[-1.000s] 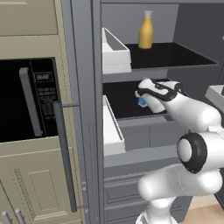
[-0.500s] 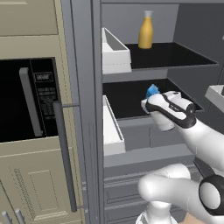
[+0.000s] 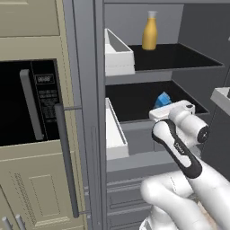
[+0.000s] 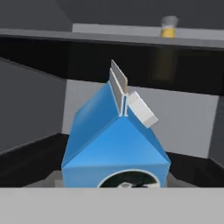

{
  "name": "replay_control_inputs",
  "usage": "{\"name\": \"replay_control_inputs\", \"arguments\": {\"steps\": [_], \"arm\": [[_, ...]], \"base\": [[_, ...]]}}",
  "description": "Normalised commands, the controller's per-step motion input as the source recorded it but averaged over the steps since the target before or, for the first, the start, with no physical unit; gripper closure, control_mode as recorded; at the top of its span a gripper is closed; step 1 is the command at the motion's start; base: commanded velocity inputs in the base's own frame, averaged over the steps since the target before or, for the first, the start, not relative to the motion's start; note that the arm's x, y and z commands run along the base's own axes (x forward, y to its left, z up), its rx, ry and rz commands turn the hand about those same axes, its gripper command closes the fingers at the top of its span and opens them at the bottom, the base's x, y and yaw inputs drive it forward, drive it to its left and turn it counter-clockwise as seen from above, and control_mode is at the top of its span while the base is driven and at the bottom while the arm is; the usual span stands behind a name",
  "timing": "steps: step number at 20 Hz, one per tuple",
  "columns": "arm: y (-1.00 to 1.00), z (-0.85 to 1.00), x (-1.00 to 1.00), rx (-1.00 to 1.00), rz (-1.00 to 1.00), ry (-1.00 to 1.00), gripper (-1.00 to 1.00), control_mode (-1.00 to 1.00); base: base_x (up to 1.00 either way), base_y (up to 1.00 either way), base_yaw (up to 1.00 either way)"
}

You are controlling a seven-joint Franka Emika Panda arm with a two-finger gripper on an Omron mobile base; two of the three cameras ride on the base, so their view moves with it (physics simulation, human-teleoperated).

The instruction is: Take out the milk from the fridge and place it on the tray on the counter. Then take the sugar cube near the tray and place it in the tray.

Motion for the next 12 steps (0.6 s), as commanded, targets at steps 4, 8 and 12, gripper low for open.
{"name": "replay_control_inputs", "arguments": {"steps": [4, 8, 12], "arm": [[-0.35, 1.0, -0.81, 0.03, 0.0, 0.0, 1.0, -1.0], [-0.43, 1.0, -0.87, 0.01, 0.0, 0.1, 1.0, -1.0], [-0.32, 0.78, -1.0, 0.01, 0.0, 0.03, 1.0, -1.0]], "base": [[0.0, 0.0, 0.0], [0.0, 0.0, 0.0], [0.0, 0.0, 0.0]]}}
